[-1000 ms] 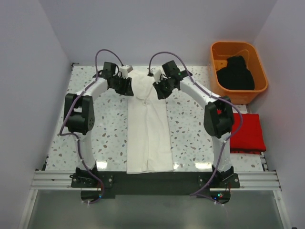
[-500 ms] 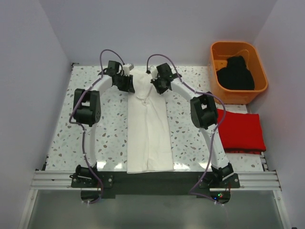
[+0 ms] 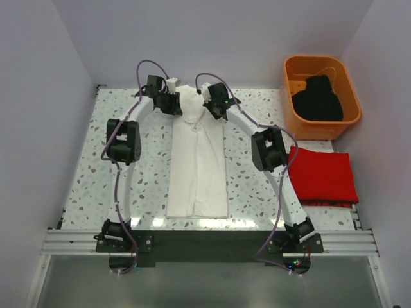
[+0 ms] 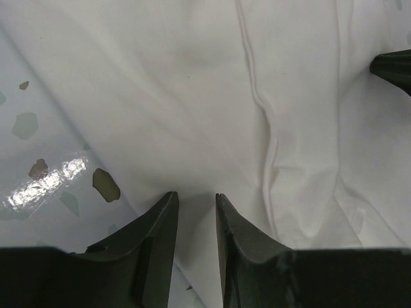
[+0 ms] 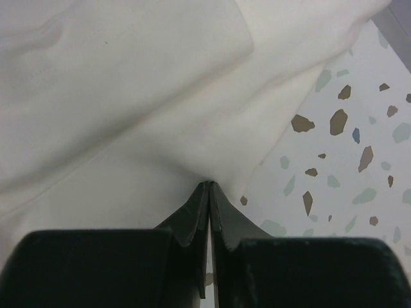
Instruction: Fold and stack the t-shirts
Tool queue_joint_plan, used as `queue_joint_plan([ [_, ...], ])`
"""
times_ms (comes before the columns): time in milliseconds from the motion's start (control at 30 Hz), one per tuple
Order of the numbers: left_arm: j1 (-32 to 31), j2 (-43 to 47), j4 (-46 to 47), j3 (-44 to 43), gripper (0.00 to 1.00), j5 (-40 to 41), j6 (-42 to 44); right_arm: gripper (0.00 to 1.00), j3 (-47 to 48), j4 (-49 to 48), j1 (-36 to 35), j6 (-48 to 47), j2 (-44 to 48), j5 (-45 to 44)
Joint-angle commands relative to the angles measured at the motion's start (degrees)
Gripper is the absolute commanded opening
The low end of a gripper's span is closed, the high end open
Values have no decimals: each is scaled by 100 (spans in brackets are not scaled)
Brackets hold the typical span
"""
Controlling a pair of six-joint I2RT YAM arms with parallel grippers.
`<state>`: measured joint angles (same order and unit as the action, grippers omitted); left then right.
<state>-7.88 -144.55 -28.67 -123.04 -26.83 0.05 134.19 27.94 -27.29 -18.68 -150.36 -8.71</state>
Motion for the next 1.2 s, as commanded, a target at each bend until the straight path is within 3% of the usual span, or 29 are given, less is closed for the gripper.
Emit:
queue_joint_plan([
  [0, 120, -302, -25, 26, 36, 468, 153, 5, -253, -412, 48, -347, -2, -430],
  [100, 181, -311, 80, -70, 43, 451, 118, 7, -95, -448, 48, -321, -72, -447],
  [233, 190, 48, 255, -11, 57, 91, 302, 22, -103, -781, 31, -312, 305, -316],
  [300, 190, 680, 773, 306, 72, -93, 337, 35, -279, -939, 39, -355, 777, -45],
  [333, 190, 926, 966, 638, 81, -138, 363, 49, -358, -1097, 31, -399, 946, 18],
  [367, 190, 1416, 1316, 780, 100, -191, 433, 57, -472, -1133, 13, -391, 1113, 114],
  [433, 190, 2111, 1617, 1149, 100, -252, 478, 72, -586, -1194, 13, -400, 1691, 457],
  [533, 190, 2885, 1943, 1466, 100, -253, 522, 87, -1025, -1308, -40, -531, 2543, 1001],
  [700, 190, 4109, 2226, 2486, 100, -278, 1144, 91, -2474, -1450, -512, -1399, 3845, 924],
  [733, 199, 4250, 1903, 2530, 100, -775, 1450, 96, -2694, -1163, -593, -1915, 4057, 1002],
  [800, 251, 4697, 734, 2697, 100, -1427, 2566, 98, -3310, -731, -742, -2253, 4733, 1616],
  [900, 392, 5830, 100, 3960, 100, -2253, 3481, 98, -4144, 261, -822, -2369, 5602, 2592],
  [1000, 392, 7200, -918, 5471, 100, -2606, 4982, 97, -5119, 754, -901, -2298, 6550, 3532],
  [1067, 384, 8226, -1787, 6526, 100, -2722, 6323, 94, -6082, 844, -1032, -2535, 6992, 3709],
  [1133, 349, 8845, -2150, 7421, 99, -2775, 6830, 89, -6754, 879, -1331, -2728, 7597, 3824],
  [1167, 314, 9300, -2726, 7661, 97, -2784, 7650, 87, -7375, 836, -1593, -2738, 7784, 3824],
])
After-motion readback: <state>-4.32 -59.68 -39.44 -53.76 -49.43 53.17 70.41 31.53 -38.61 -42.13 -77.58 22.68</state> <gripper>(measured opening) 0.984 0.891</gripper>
